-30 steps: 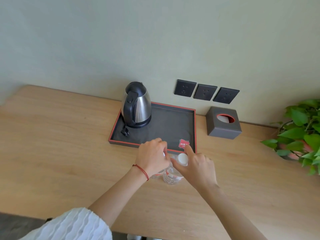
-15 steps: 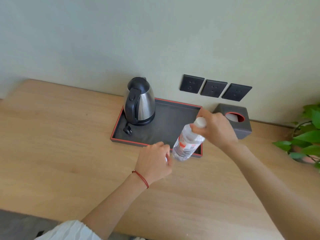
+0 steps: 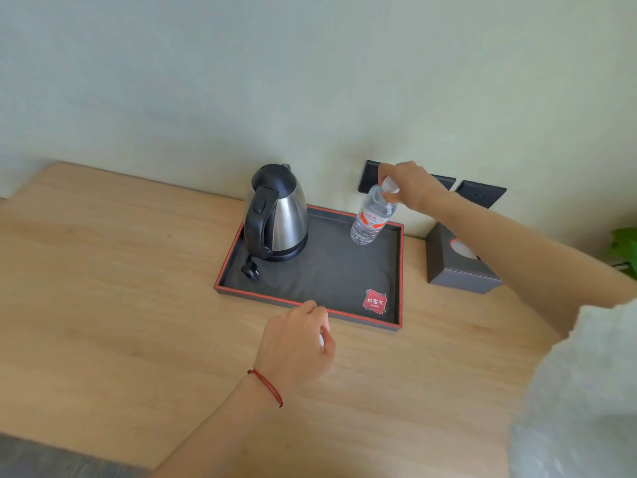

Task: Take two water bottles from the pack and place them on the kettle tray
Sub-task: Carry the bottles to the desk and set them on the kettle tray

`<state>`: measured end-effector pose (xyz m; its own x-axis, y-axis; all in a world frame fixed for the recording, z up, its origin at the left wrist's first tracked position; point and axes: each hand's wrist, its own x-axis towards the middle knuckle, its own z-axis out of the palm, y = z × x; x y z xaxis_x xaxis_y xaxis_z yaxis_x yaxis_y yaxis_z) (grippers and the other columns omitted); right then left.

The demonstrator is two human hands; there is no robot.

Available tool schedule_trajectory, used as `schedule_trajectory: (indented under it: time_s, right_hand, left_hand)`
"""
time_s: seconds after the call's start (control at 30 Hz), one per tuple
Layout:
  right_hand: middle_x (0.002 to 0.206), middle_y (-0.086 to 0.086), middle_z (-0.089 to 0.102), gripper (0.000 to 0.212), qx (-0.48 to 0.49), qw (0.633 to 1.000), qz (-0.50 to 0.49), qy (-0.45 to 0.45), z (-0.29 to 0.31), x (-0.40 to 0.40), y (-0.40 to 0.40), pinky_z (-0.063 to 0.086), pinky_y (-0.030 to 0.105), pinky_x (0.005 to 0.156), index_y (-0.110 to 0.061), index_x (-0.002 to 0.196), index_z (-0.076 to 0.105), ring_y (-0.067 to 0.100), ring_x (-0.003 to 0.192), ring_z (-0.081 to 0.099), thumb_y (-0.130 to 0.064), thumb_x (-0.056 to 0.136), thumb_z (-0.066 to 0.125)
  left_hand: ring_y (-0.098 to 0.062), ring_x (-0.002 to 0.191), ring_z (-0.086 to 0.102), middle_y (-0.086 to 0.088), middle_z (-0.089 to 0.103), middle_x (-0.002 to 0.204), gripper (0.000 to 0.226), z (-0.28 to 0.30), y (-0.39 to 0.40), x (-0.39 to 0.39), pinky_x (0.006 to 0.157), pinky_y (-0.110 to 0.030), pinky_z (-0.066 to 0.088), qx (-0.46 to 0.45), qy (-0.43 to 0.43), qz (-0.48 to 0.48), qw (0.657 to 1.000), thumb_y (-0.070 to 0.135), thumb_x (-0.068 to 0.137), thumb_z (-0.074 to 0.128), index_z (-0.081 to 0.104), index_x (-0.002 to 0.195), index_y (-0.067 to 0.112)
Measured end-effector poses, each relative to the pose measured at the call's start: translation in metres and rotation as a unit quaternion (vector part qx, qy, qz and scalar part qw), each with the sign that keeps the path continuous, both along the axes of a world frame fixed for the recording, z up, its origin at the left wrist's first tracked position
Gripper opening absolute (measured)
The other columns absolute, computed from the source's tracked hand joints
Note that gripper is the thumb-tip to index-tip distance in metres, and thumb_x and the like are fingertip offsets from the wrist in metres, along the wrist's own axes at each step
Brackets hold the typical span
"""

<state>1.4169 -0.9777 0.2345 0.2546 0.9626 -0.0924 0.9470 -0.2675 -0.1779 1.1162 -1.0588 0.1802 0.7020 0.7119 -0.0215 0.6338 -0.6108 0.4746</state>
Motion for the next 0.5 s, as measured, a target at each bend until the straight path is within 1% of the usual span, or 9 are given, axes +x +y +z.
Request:
schedule_trajectory:
  time_s: [0.17, 0.23, 0.37, 0.5]
  right_hand:
    - [0.112, 0.028, 0.054, 0.029, -0.003, 1.000, -0.027, -0.013, -0.002, 0.011, 0.013, 0.048, 0.040, 0.079, -0.004, 0.113, 0.057, 0.042, 0.098, 0.057, -0.007, 0.085, 0.063]
    - [0.115, 0.028, 0.053, 0.030, -0.006, 0.999, -0.036, -0.017, -0.001, 0.013, 0.016, 0.049, 0.041, 0.080, -0.004, 0.115, 0.057, 0.043, 0.100, 0.057, -0.006, 0.085, 0.063]
    - [0.118, 0.028, 0.053, 0.030, -0.011, 0.999, -0.041, -0.025, -0.001, 0.009, 0.021, 0.049, 0.042, 0.081, -0.004, 0.116, 0.058, 0.043, 0.102, 0.057, -0.006, 0.086, 0.063]
    - [0.122, 0.027, 0.053, 0.029, -0.024, 0.999, -0.043, -0.019, 0.003, 0.000, 0.028, 0.049, 0.043, 0.085, -0.004, 0.116, 0.059, 0.043, 0.107, 0.056, -0.006, 0.087, 0.061]
  left_hand:
    - [-0.020, 0.060, 0.057, 0.002, 0.061, 0.071, 0.005, 0.000, -0.001, -0.001, 0.049, -0.029, 0.037, 0.006, -0.019, 0.005, 1.000, 0.020, 0.071, 0.057, 0.054, 0.068, 0.018]
    - [-0.019, 0.062, 0.058, 0.003, 0.061, 0.073, 0.004, 0.000, -0.001, -0.001, 0.050, -0.026, 0.033, 0.005, -0.018, 0.009, 1.000, 0.021, 0.073, 0.056, 0.054, 0.069, 0.019]
    - [-0.015, 0.071, 0.059, 0.007, 0.061, 0.082, 0.004, 0.001, -0.001, -0.001, 0.056, -0.023, 0.029, -0.009, -0.009, 0.010, 1.000, 0.026, 0.077, 0.051, 0.053, 0.078, 0.023]
    - [-0.013, 0.079, 0.060, 0.011, 0.060, 0.096, 0.019, 0.003, -0.004, 0.000, 0.058, -0.024, 0.032, -0.032, -0.017, 0.032, 0.999, 0.029, 0.079, 0.051, 0.051, 0.097, 0.025]
